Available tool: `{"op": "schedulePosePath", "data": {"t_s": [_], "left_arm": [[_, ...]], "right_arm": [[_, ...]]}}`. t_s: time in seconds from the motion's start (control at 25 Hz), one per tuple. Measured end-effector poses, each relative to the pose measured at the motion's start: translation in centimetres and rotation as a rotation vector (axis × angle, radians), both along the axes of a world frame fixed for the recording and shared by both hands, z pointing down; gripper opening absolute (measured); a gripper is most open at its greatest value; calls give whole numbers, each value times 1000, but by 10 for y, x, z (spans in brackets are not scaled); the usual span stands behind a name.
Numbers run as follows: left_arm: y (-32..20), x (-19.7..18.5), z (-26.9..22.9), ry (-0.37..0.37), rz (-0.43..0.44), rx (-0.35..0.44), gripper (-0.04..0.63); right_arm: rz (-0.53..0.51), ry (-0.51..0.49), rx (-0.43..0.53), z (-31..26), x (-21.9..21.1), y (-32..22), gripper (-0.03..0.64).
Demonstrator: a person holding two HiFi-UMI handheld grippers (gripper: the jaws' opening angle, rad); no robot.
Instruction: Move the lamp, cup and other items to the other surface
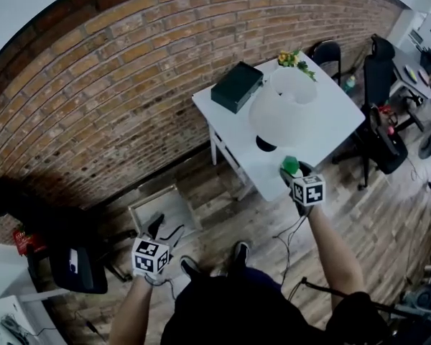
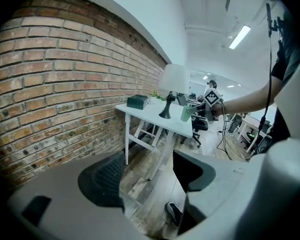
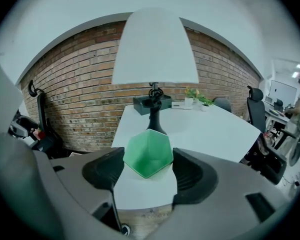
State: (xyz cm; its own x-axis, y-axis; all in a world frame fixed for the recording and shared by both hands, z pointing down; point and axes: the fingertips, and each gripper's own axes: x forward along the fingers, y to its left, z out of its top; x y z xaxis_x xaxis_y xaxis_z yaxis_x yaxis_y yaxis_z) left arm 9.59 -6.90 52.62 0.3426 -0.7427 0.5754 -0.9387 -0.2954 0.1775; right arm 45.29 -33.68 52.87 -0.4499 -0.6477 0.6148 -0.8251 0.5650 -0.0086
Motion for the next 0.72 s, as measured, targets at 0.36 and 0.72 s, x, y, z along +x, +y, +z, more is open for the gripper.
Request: {"op": "schedulePosePath", "data": {"t_s": [0.36, 0.72], "left_arm": [[6, 46, 5, -22, -75, -38, 304], [23, 65, 16, -15, -110, -72, 304]], "right_arm": [[27, -23, -43, 18, 63, -62, 308], [77, -87, -84, 35, 84, -85, 313]]}}
